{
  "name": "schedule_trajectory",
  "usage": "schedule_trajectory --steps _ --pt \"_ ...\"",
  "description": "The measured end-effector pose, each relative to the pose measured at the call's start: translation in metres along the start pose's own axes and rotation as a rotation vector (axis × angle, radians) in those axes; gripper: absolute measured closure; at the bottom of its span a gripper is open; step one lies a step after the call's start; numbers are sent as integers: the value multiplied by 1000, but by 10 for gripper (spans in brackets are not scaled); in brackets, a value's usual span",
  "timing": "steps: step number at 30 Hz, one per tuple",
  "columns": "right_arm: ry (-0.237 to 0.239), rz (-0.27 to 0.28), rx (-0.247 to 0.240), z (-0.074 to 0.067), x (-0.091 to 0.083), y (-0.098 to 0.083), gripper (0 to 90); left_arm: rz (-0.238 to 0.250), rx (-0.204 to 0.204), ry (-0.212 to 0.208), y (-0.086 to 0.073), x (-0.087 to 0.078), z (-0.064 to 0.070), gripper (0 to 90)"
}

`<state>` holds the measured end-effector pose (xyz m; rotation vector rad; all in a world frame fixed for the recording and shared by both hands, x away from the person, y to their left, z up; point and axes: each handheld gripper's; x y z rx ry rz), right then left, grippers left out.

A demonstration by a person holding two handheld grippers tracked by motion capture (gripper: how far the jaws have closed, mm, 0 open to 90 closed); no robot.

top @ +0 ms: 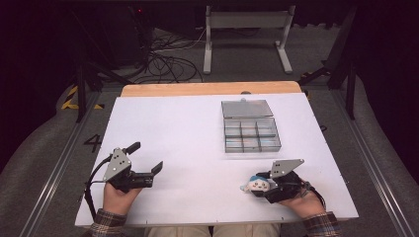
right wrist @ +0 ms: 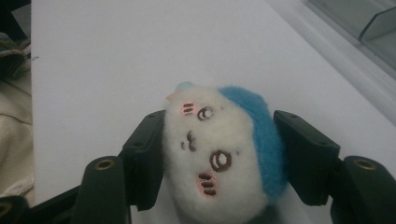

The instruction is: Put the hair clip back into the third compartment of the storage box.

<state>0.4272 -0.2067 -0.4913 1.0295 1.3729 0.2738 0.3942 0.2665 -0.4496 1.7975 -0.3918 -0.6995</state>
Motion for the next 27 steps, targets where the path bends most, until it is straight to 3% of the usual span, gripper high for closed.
schedule_trajectory --steps 6,23,27 --pt "-27 37 6 1 -4 1 423 -1 -2 -1 -1 1 1 27" --pt "-217 212 96 9 -22 9 473 -11 8 3 0 2 1 33" --pt "-244 239 118 12 -26 9 479 -9 6 3 0 2 2 33"
Point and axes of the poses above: each handheld gripper's, and its own axes: x roughly forward along the jaws, y roughly out of its top, z roughly to its right, and after that the axes turned 8 degrees about x, right-handed
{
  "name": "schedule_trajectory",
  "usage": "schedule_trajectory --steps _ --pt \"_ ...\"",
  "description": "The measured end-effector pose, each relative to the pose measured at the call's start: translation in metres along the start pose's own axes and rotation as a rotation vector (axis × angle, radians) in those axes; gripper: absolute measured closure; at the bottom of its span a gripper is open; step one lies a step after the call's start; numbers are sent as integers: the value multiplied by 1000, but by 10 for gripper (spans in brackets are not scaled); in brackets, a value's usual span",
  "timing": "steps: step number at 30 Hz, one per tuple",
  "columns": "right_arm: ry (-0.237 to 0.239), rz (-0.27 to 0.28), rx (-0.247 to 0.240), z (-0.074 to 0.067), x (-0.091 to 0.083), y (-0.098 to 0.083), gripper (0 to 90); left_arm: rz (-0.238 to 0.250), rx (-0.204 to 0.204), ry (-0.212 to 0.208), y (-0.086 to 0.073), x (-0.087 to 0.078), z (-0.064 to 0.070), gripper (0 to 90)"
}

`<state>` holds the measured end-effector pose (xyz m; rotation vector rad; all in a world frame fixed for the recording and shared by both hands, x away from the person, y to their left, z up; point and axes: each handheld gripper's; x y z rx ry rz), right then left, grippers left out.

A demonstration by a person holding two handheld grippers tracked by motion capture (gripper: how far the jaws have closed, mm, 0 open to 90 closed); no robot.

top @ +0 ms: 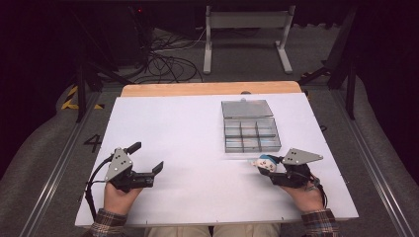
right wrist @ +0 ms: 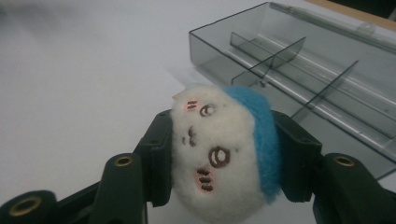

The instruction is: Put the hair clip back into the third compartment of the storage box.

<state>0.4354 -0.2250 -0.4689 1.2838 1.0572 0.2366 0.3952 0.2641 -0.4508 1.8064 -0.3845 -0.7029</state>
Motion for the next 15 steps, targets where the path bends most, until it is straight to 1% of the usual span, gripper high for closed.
schedule_trajectory --steps 1,2,4,6,7,11,12,15 --pt "-12 4 3 1 -1 1 480 -4 6 0 0 0 0 33" --pt "-32 17 19 4 -2 2 483 -4 0 -1 0 0 0 33" --pt "-50 27 28 7 -3 4 485 -3 4 1 0 0 -1 33" --pt "-59 32 33 8 -3 4 486 -1 1 4 0 0 -1 33" --pt "-74 42 40 10 -4 7 488 1 0 4 0 0 -1 33" --pt "-92 50 48 12 -5 9 489 3 -5 3 0 0 -1 33" --pt "-105 53 54 13 -5 11 490 2 -6 3 0 -1 -1 33" --pt "-114 57 58 15 -4 13 490 2 -8 4 0 -1 -2 33"
Point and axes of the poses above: each handheld gripper's, and its own axes: x roughly forward along the jaws, y roughly out of its top, z roughly to its right, and after that the axes turned 8 degrees about x, right-handed
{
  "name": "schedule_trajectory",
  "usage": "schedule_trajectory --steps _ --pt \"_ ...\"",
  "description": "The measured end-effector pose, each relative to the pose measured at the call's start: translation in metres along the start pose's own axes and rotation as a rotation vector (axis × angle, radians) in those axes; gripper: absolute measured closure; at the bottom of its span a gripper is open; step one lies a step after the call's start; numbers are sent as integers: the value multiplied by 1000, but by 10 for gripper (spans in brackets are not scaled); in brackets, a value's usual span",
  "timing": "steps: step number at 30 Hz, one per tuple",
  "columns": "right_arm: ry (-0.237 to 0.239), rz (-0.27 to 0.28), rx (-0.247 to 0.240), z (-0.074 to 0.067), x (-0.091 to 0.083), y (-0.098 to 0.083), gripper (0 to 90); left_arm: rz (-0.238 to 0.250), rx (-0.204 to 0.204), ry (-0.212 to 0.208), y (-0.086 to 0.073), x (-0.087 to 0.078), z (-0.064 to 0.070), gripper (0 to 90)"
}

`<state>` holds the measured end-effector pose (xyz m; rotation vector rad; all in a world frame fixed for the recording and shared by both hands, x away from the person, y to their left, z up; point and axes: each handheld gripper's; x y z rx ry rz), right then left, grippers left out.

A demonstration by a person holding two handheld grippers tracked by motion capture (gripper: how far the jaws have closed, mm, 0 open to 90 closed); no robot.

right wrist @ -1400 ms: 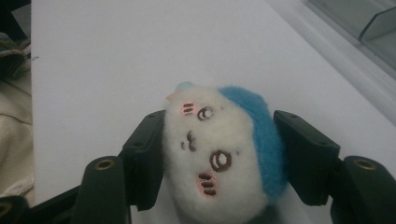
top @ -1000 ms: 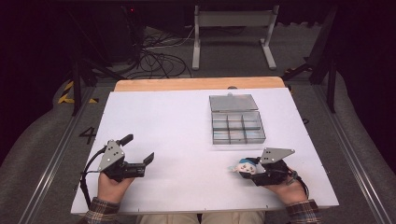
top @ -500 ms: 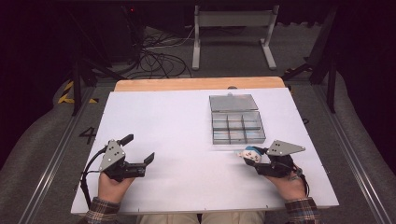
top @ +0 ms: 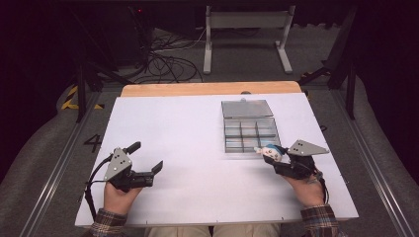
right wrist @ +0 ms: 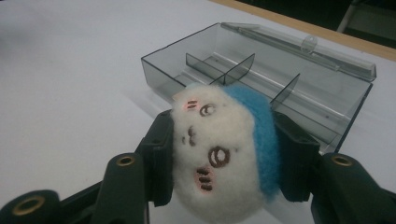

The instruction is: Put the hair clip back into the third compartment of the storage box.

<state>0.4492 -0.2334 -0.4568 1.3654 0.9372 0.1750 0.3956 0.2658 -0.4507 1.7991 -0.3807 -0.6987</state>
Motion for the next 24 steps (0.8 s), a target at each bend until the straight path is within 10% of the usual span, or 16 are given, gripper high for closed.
schedule_trajectory --steps 24 --pt "-105 49 41 21 23 29 489 5 -6 -1 -1 1 -1 33"
Point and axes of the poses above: each handheld gripper's, and its own axes: x roughly forward along the jaws, y roughly out of its top, z roughly to its right, and after that the axes turned 8 degrees about x, right-handed
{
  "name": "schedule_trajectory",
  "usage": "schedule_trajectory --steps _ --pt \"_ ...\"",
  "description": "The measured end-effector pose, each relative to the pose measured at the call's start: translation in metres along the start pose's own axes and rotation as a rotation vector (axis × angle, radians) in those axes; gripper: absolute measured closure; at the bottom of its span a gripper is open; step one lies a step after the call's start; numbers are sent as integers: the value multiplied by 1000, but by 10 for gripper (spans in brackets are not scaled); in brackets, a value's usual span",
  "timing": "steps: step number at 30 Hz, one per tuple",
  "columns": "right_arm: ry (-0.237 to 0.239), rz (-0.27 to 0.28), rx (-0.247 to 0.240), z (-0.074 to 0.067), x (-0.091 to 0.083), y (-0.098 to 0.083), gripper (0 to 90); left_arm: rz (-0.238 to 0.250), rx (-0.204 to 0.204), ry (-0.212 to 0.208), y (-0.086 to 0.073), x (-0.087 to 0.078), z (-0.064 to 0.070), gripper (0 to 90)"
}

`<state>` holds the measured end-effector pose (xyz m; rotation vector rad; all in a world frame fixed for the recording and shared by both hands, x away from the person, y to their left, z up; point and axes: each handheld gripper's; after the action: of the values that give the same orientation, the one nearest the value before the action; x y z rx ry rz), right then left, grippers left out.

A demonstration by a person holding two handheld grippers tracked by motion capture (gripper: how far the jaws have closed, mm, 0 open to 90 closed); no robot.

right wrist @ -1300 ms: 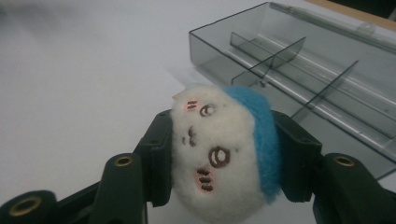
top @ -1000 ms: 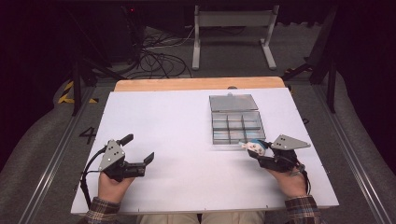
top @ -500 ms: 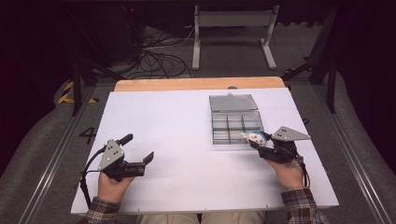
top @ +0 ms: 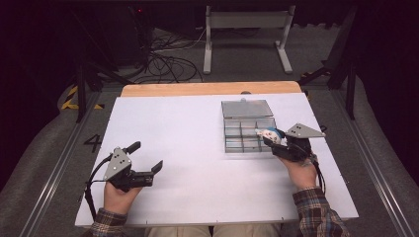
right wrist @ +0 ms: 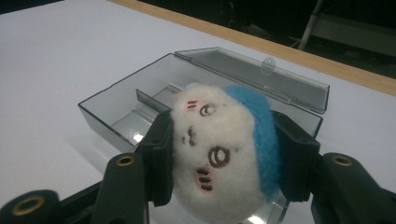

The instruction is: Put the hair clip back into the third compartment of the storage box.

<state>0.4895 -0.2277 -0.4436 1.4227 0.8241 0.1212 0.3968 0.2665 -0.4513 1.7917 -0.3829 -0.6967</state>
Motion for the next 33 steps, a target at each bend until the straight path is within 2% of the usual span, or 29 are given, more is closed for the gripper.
schedule_trajectory --steps 21,29,33 --pt "-62 -8 -15 12 36 17 479 -1 -2 -6 0 0 -1 33" --pt "-70 -9 3 19 47 18 472 0 -8 -5 -1 1 -1 33" --pt "-80 -37 13 21 53 18 467 -1 -9 -10 -1 2 -1 34"
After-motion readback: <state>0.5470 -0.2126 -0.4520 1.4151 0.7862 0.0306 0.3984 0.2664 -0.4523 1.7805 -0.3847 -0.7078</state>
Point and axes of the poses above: each handheld gripper's, and its own axes: x roughly forward along the jaws, y roughly out of its top, z roughly to its right, and after that the axes turned 8 degrees about x, right-handed
